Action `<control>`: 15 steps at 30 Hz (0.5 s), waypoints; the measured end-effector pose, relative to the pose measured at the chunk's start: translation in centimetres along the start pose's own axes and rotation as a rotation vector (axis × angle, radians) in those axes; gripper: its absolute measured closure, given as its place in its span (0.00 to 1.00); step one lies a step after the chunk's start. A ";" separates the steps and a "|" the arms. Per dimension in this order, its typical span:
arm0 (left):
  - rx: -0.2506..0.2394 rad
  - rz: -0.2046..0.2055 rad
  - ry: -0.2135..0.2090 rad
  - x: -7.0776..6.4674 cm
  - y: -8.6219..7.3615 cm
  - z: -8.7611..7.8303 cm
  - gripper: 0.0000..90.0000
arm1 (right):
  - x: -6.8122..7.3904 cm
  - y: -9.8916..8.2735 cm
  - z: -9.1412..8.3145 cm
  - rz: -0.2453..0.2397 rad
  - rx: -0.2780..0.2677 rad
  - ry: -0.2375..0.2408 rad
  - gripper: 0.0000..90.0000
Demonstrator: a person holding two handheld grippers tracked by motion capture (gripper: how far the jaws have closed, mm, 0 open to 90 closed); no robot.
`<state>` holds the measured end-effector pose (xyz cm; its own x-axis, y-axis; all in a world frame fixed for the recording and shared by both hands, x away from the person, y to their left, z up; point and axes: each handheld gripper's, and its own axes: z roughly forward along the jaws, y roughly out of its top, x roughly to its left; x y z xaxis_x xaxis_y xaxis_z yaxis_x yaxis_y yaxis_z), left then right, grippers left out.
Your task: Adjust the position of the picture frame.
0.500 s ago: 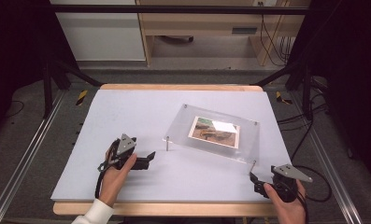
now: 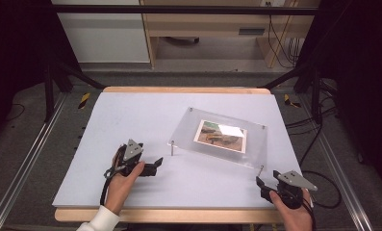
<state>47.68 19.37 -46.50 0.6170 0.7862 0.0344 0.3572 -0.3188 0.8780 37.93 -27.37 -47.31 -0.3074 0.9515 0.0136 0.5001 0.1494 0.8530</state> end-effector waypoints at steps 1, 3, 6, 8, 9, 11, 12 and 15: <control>-0.001 -0.001 -0.007 -0.1 0.1 0.0 0.05 | 0.0 0.0 0.0 0.011 0.002 0.009 0.35; -0.004 0.000 -0.017 -0.3 0.2 0.0 0.05 | 0.0 -0.1 0.3 0.025 -0.002 0.020 0.35; -0.005 0.000 -0.031 -0.4 0.2 0.0 0.05 | 0.0 -0.2 0.6 0.030 -0.009 0.032 0.36; -0.008 -0.004 -0.039 -0.5 0.2 0.1 0.05 | 0.2 -0.2 0.9 0.025 -0.003 0.042 0.37; -0.008 -0.001 -0.043 -0.6 0.2 0.1 0.05 | 0.3 -0.1 1.0 0.025 0.005 0.045 0.38; -0.008 -0.001 -0.049 -0.8 0.3 0.1 0.05 | 0.3 0.0 1.5 0.016 0.014 0.038 0.38; -0.007 0.000 -0.052 -0.9 0.3 0.1 0.05 | 0.3 0.1 1.8 0.027 0.018 0.038 0.38; 0.004 0.013 -0.058 -1.2 0.4 0.3 0.05 | 0.1 0.4 2.3 0.068 -0.008 0.075 0.39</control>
<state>47.24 18.13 -46.37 0.6615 0.7497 0.0180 0.3516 -0.3312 0.8756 39.98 -26.62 -48.22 -0.3327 0.9365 0.1109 0.5153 0.0821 0.8531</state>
